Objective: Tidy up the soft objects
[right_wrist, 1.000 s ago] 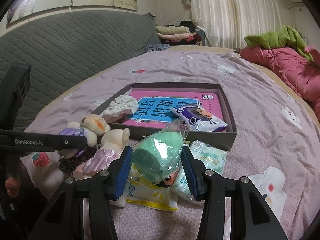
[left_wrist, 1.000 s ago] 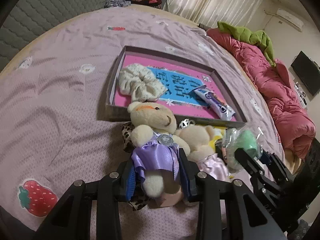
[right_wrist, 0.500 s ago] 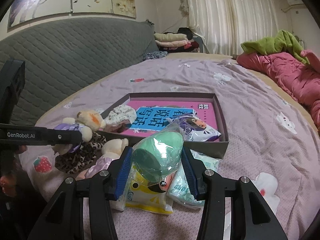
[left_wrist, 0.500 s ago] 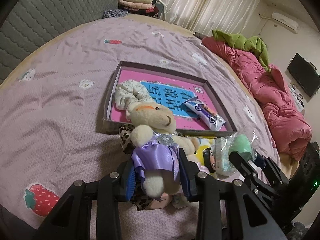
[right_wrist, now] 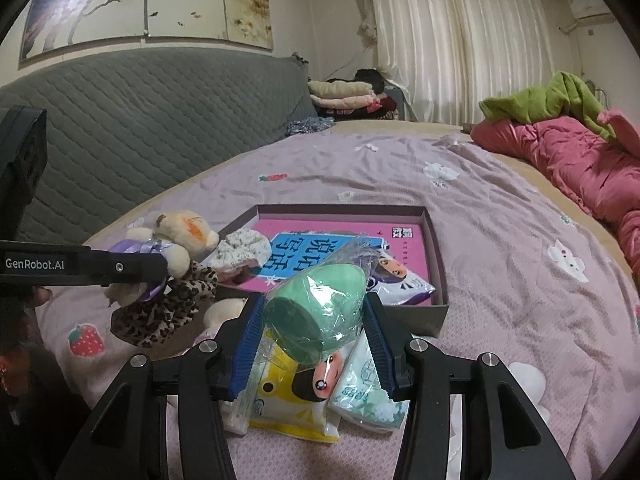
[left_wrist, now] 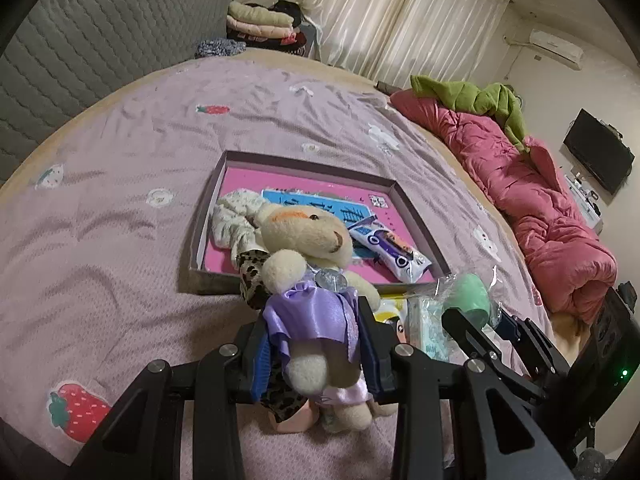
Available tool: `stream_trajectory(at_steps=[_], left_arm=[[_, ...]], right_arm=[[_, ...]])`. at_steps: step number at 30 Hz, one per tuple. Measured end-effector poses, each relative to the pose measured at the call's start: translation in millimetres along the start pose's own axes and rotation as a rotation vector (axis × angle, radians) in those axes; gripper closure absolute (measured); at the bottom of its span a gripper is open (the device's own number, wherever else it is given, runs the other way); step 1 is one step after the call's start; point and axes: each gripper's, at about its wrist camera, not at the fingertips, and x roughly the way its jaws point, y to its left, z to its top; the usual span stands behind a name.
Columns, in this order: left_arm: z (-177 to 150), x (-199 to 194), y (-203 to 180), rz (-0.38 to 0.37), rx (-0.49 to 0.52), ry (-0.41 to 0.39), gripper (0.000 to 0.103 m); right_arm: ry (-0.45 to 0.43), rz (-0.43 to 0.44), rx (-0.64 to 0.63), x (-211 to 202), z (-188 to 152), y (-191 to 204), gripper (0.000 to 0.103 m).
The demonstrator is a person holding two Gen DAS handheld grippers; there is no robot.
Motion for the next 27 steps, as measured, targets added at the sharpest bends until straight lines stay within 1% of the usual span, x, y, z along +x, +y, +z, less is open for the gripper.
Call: stream_trajectory(at_steps=[10, 27], left_arm=[[5, 13, -10, -0.007, 0.014, 0.0, 0.066], [22, 44, -16, -0.007, 0.012, -0.014, 0.066]], right_arm=[[-0.019, -0.003, 0.019, 8, 7, -9, 0.052], [-0.074, -0.046, 0.013, 24, 25, -29, 0.052]])
